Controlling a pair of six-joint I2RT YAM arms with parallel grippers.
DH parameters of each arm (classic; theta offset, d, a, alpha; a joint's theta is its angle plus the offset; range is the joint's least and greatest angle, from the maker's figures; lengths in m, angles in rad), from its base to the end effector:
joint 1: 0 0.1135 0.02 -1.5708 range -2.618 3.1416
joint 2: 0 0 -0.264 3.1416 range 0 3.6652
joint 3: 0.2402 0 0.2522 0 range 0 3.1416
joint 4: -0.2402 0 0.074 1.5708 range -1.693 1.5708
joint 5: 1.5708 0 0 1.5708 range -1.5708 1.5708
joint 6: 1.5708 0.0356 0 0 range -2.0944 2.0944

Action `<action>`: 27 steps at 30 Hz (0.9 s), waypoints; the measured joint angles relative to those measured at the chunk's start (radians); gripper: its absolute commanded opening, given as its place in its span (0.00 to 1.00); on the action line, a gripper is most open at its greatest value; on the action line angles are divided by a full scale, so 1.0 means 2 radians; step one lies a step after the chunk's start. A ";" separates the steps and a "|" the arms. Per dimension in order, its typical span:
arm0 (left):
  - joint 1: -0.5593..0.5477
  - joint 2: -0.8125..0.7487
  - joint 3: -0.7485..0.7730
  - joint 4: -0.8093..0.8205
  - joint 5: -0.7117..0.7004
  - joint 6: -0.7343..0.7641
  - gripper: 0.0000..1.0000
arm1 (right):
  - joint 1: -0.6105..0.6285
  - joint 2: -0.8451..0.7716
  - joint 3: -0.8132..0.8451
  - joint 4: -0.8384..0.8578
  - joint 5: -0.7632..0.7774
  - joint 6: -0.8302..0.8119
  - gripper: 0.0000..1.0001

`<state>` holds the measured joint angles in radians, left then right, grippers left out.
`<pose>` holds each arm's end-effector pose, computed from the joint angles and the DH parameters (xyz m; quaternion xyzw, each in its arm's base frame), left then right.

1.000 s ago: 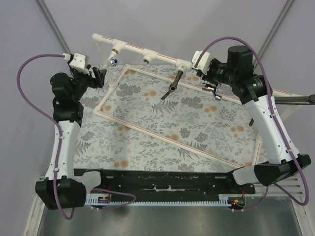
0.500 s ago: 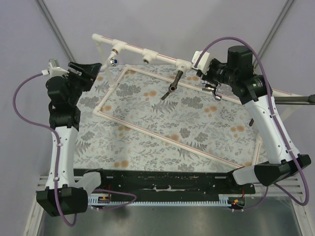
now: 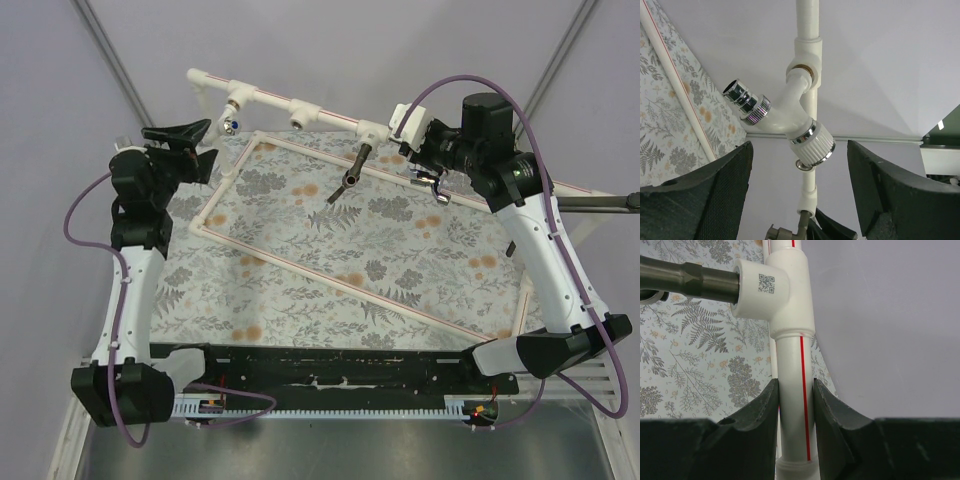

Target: Install the water faucets

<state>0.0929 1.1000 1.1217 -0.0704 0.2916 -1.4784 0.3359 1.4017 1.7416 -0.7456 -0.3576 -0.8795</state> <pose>0.2517 0.0132 0.4088 -0.4359 0.5773 -0.5167 0.4579 0.2651 0.1058 0.4696 -0.5495 0.6188 -0.0023 0.5614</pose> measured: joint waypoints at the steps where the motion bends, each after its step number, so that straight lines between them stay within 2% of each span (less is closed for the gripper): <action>1: -0.003 0.003 0.000 0.001 -0.002 -0.006 0.79 | 0.000 0.000 0.000 0.000 0.000 0.000 0.00; 7: -0.018 0.034 0.000 0.018 -0.013 -0.036 0.79 | 0.000 0.000 0.000 0.000 0.001 0.000 0.00; 13: -0.027 0.061 0.000 0.048 -0.028 -0.060 0.73 | 0.001 0.000 0.000 0.000 0.002 0.000 0.00; 22: -0.048 0.083 0.000 0.093 -0.050 -0.084 0.58 | 0.001 0.000 0.000 0.000 0.005 0.000 0.00; 27: -0.061 0.089 0.000 0.112 -0.059 -0.097 0.46 | 0.002 0.000 0.000 0.001 0.007 0.000 0.00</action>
<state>-0.0299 1.2778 1.1225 0.1539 0.1730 -1.6733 0.3389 1.4010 1.7409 -0.7441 -0.3439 -0.8803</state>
